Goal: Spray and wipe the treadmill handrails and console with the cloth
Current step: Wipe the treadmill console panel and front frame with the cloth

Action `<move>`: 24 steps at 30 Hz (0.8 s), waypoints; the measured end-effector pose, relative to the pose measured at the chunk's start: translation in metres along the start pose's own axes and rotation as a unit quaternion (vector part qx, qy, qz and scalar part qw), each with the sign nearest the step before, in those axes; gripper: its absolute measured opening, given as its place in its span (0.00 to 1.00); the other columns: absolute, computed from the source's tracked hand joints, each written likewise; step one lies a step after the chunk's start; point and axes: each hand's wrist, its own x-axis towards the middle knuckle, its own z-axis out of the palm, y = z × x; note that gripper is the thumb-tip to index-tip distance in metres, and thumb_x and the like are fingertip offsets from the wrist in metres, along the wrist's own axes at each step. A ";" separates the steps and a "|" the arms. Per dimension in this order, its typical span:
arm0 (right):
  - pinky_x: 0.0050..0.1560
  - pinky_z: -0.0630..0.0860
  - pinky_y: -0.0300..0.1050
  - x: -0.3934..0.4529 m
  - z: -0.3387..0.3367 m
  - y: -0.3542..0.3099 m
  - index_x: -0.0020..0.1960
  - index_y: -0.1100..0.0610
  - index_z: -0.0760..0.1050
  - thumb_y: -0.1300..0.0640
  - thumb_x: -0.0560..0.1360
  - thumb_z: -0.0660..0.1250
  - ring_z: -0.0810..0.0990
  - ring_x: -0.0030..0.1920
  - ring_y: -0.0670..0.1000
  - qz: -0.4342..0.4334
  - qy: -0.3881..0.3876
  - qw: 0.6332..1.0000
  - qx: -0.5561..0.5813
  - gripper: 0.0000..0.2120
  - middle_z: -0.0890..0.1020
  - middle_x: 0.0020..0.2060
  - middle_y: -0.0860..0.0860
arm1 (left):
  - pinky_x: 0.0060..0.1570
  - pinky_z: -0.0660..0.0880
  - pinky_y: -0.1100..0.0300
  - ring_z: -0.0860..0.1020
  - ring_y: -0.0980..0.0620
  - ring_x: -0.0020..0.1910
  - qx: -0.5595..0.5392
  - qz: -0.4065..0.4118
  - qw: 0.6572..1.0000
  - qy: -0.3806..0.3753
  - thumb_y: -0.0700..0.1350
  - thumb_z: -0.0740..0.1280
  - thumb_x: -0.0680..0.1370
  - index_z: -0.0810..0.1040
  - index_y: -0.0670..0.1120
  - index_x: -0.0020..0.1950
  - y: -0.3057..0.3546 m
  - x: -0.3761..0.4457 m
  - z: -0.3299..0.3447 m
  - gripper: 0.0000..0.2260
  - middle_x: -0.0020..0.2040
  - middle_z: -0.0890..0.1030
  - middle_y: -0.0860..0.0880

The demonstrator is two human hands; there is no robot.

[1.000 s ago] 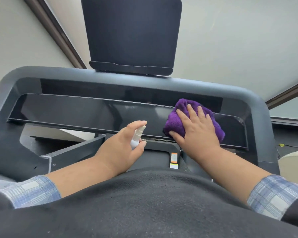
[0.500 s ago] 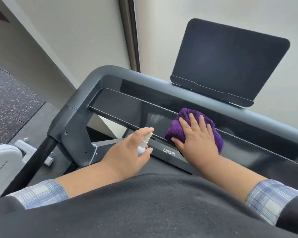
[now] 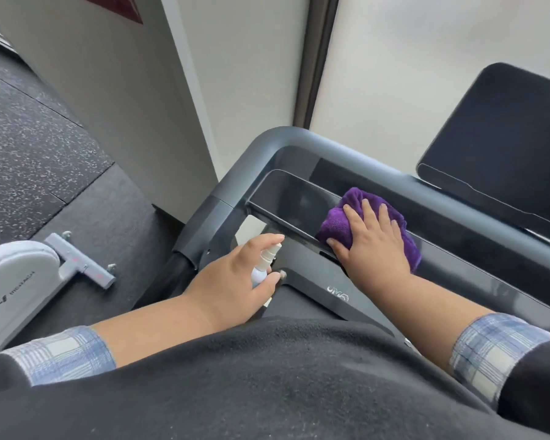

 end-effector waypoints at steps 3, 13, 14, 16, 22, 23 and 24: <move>0.79 0.50 0.59 0.009 -0.001 -0.018 0.80 0.45 0.54 0.30 0.77 0.53 0.50 0.80 0.60 -0.029 -0.005 1.000 -0.001 0.36 0.54 0.81 0.52 | 0.48 0.76 0.55 0.77 0.57 0.47 -0.011 -0.018 1.000 0.008 0.61 0.63 0.76 0.53 0.73 0.69 -0.011 -0.007 -0.009 0.26 0.49 0.77 0.64; 0.76 0.57 0.54 0.049 -0.005 -0.087 0.78 0.45 0.61 0.35 0.77 0.64 0.62 0.76 0.56 -0.154 -0.004 0.986 0.069 0.34 0.66 0.77 0.48 | 0.38 0.67 0.69 0.76 0.62 0.42 0.013 -0.116 0.979 0.170 0.58 0.65 0.77 0.57 0.74 0.68 -0.038 -0.010 -0.048 0.25 0.48 0.76 0.63; 0.75 0.59 0.54 0.054 -0.008 -0.091 0.78 0.46 0.62 0.37 0.76 0.66 0.64 0.75 0.56 -0.159 0.004 0.982 0.106 0.33 0.69 0.75 0.48 | 0.37 0.64 0.71 0.74 0.65 0.40 0.024 -0.137 0.972 0.191 0.57 0.66 0.78 0.57 0.74 0.67 -0.041 -0.004 -0.055 0.25 0.45 0.74 0.65; 0.73 0.63 0.52 0.061 -0.015 -0.100 0.77 0.46 0.63 0.41 0.77 0.67 0.66 0.71 0.55 -0.154 0.037 0.967 0.199 0.32 0.71 0.73 0.47 | 0.34 0.61 0.71 0.71 0.69 0.37 0.042 -0.174 0.961 0.211 0.57 0.66 0.78 0.58 0.73 0.67 -0.044 0.003 -0.066 0.24 0.42 0.70 0.67; 0.72 0.63 0.52 0.080 -0.032 -0.128 0.76 0.46 0.61 0.45 0.77 0.68 0.65 0.70 0.55 -0.189 0.091 0.938 0.276 0.31 0.70 0.73 0.50 | 0.32 0.60 0.67 0.70 0.65 0.35 0.076 -0.208 0.956 0.192 0.58 0.65 0.78 0.57 0.72 0.68 -0.044 0.009 -0.068 0.23 0.48 0.71 0.63; 0.71 0.63 0.53 0.084 -0.032 -0.128 0.77 0.46 0.61 0.45 0.77 0.69 0.65 0.70 0.56 -0.190 0.086 0.942 0.262 0.31 0.70 0.73 0.50 | 0.32 0.61 0.66 0.71 0.61 0.35 0.078 -0.211 0.956 0.190 0.58 0.65 0.78 0.58 0.71 0.68 -0.044 0.008 -0.067 0.23 0.49 0.71 0.63; 0.71 0.64 0.54 0.088 -0.031 -0.126 0.77 0.45 0.61 0.45 0.77 0.69 0.65 0.70 0.57 -0.192 0.079 0.949 0.237 0.32 0.69 0.74 0.50 | 0.32 0.62 0.63 0.71 0.57 0.37 0.082 -0.213 0.956 0.187 0.57 0.65 0.78 0.58 0.70 0.69 -0.044 0.008 -0.068 0.23 0.51 0.71 0.62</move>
